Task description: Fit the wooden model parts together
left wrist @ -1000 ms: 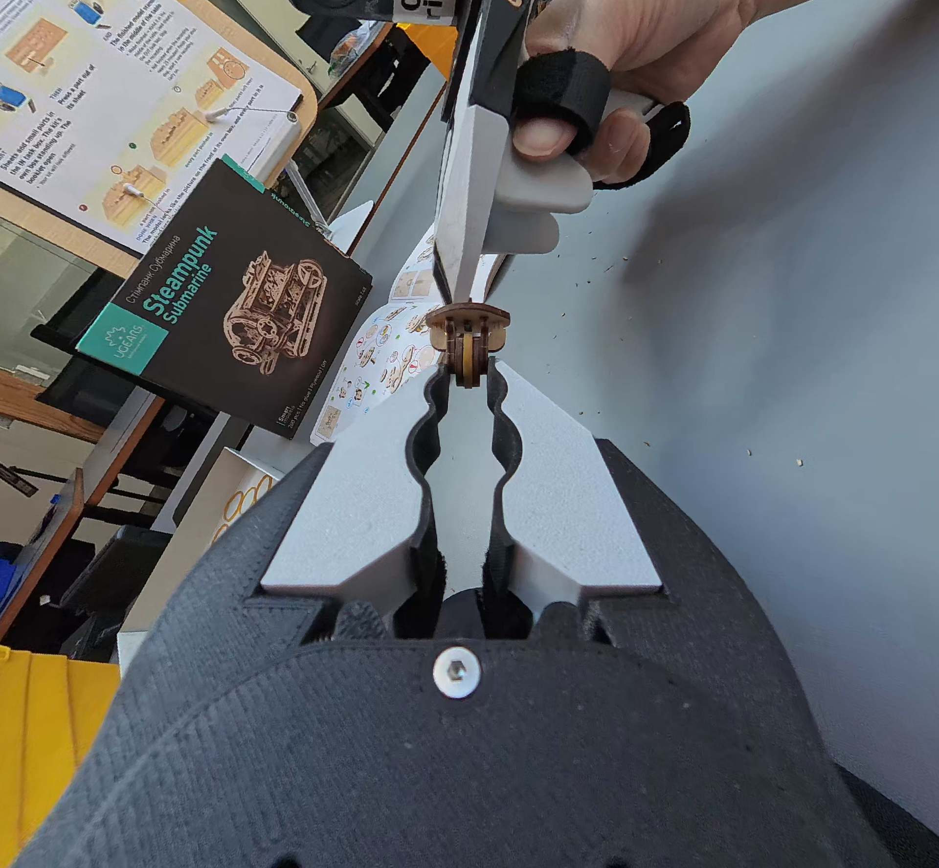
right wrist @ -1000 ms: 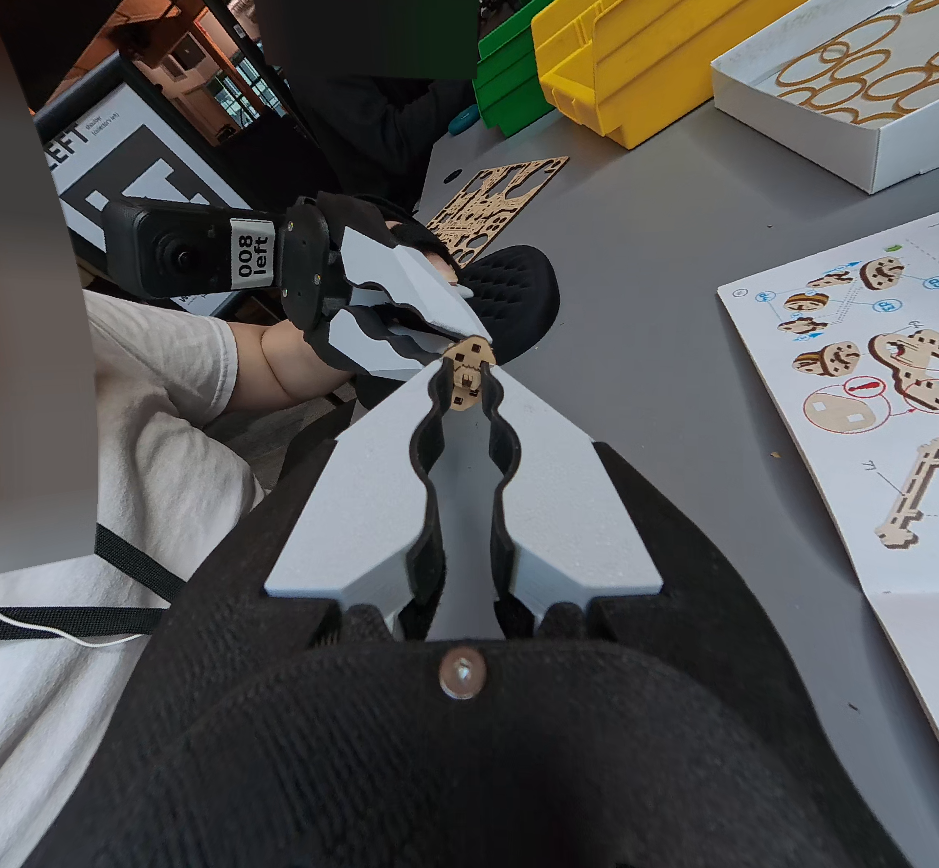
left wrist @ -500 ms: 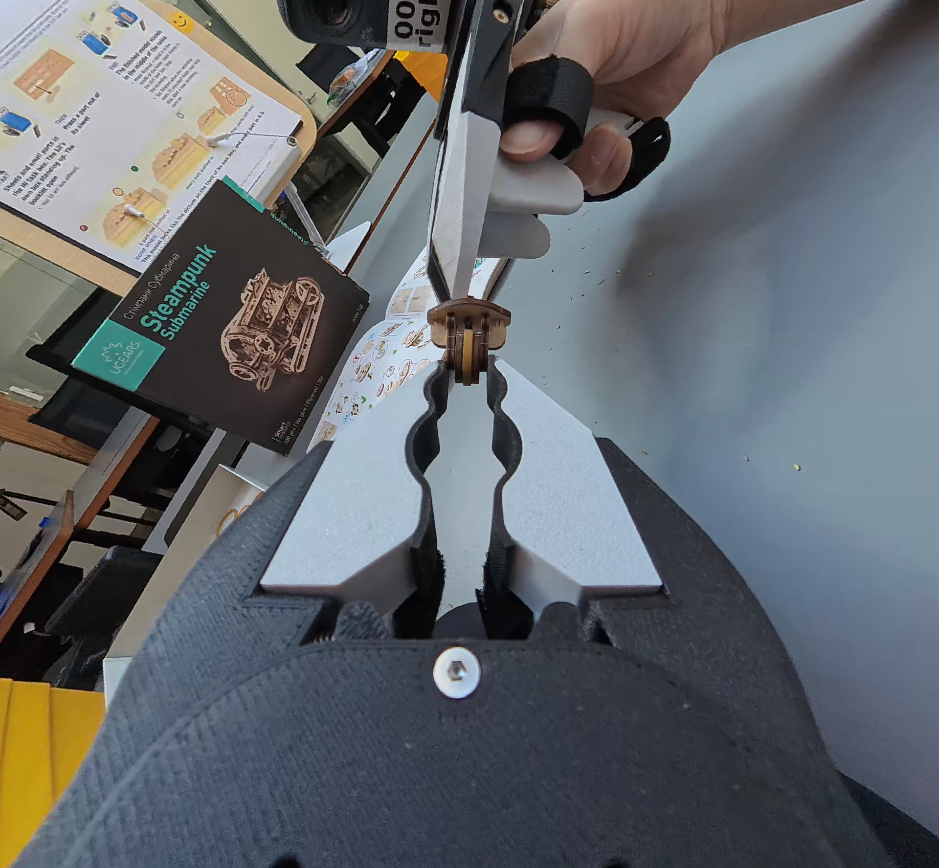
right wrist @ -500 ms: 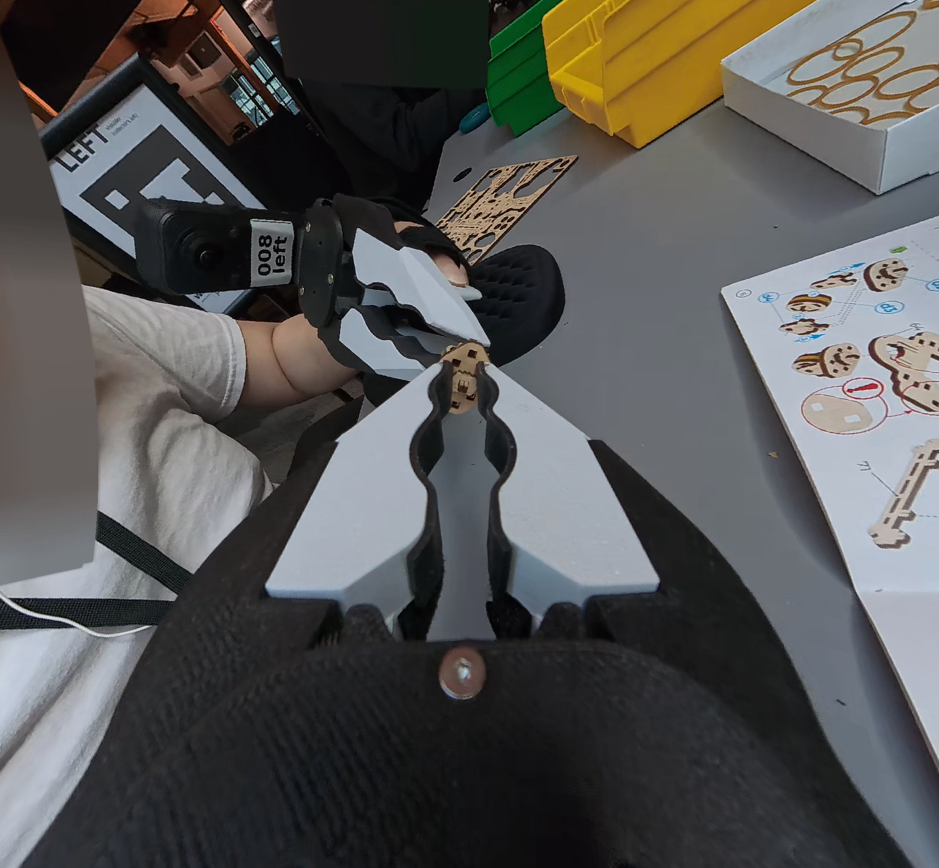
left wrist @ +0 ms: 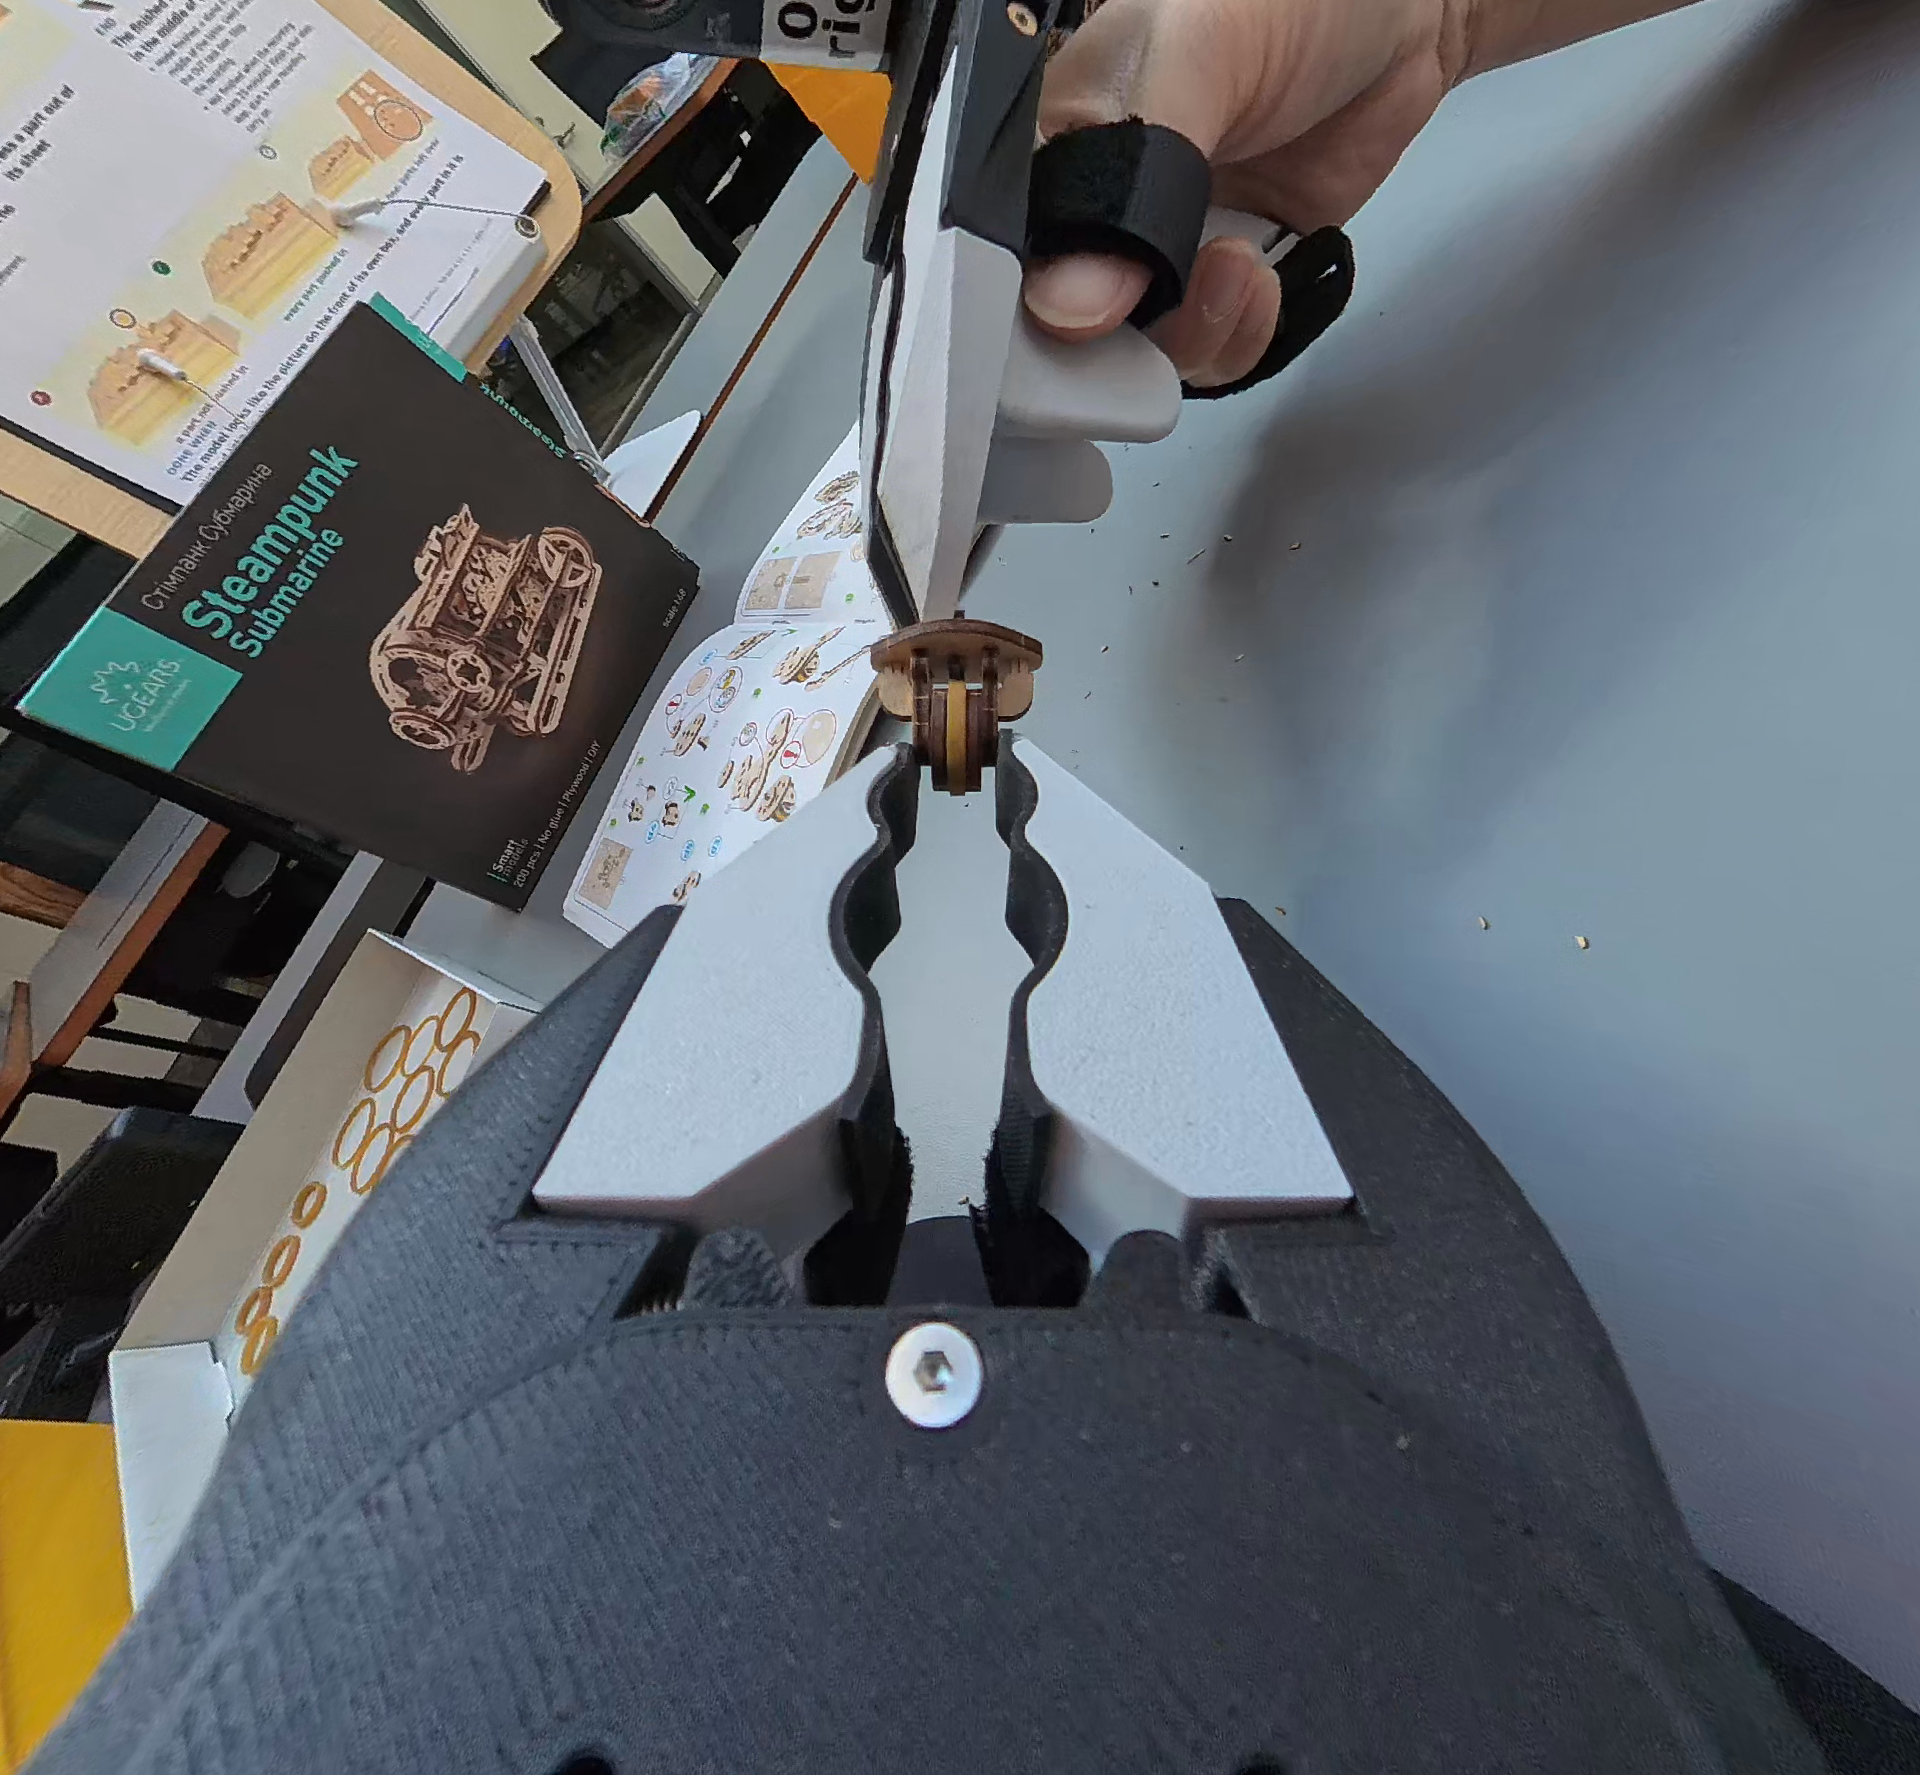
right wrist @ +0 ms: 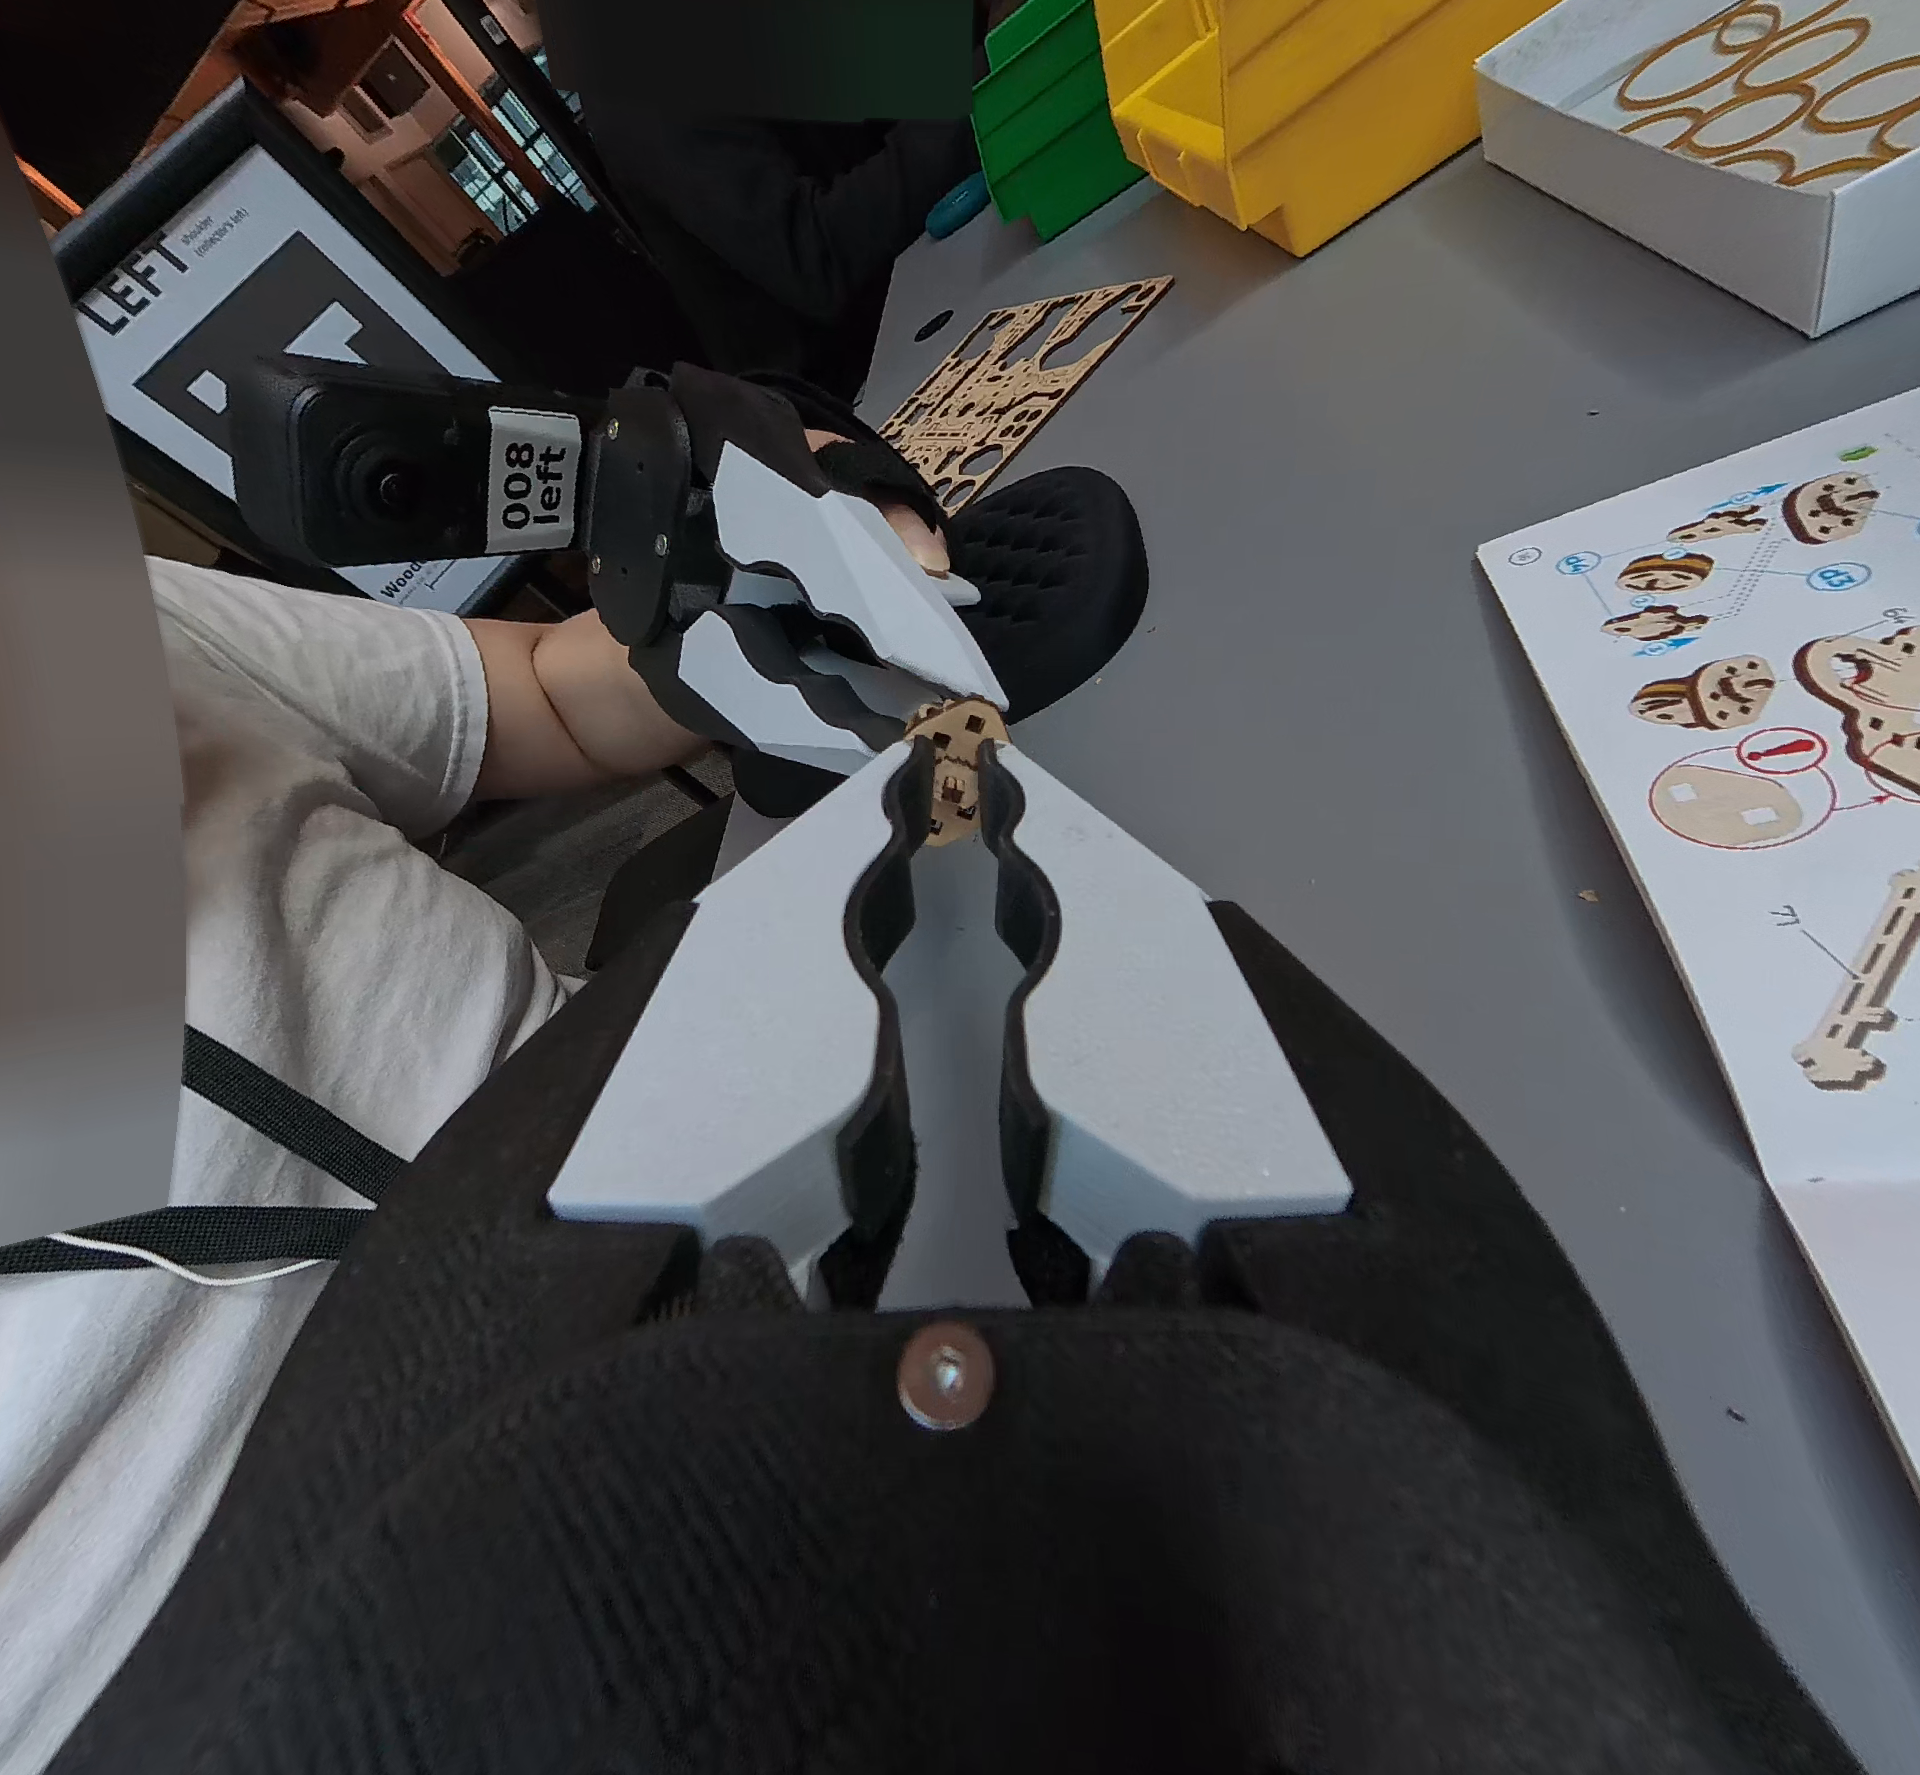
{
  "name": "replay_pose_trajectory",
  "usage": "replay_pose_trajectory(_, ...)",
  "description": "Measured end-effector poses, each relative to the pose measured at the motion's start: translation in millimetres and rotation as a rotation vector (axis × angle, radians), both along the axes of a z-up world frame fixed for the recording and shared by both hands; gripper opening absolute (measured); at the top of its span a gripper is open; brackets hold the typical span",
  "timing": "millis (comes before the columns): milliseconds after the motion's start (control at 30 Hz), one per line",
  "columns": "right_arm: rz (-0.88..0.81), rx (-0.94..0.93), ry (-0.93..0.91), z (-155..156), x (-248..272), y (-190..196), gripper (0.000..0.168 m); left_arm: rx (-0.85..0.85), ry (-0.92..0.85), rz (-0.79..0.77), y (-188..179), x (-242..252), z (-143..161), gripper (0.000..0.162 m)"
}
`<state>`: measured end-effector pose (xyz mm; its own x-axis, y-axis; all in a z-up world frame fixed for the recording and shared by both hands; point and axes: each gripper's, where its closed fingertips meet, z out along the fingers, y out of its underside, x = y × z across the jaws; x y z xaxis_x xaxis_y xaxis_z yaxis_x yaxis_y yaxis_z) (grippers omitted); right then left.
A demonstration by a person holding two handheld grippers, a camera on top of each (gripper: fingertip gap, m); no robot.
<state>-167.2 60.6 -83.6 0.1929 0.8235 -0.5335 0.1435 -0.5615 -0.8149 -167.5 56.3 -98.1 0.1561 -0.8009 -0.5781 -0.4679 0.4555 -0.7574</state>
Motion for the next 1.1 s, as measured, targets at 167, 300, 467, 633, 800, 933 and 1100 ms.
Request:
replay_pose_trajectory(167,0.001,-0.013,-0.025,-6,0,0,0.008,-0.017,0.031,-0.004,0,1,-6,0.012)
replay_pose_trajectory(300,-0.006,-0.010,-0.032,-7,0,0,0.008,-0.023,0.043,-0.001,0,1,-8,0.011)
replay_pose_trajectory(467,0.000,0.009,-0.055,-9,1,0,0.008,-0.042,0.045,-0.008,0,2,-11,0.013)
replay_pose_trajectory(633,0.016,0.064,0.001,8,2,0,0.009,-0.082,-0.064,-0.024,0,0,6,0.013)
replay_pose_trajectory(800,0.028,0.035,0.048,13,5,-3,0.009,-0.112,-0.110,-0.009,4,-3,12,0.013)
replay_pose_trajectory(933,0.023,0.049,-0.053,-4,3,0,0.009,-0.089,-0.067,-0.005,4,-2,6,0.013)
replay_pose_trajectory(1100,-0.047,0.120,-0.168,-18,20,14,0.011,-0.020,-0.128,0.076,18,-14,20,0.013)
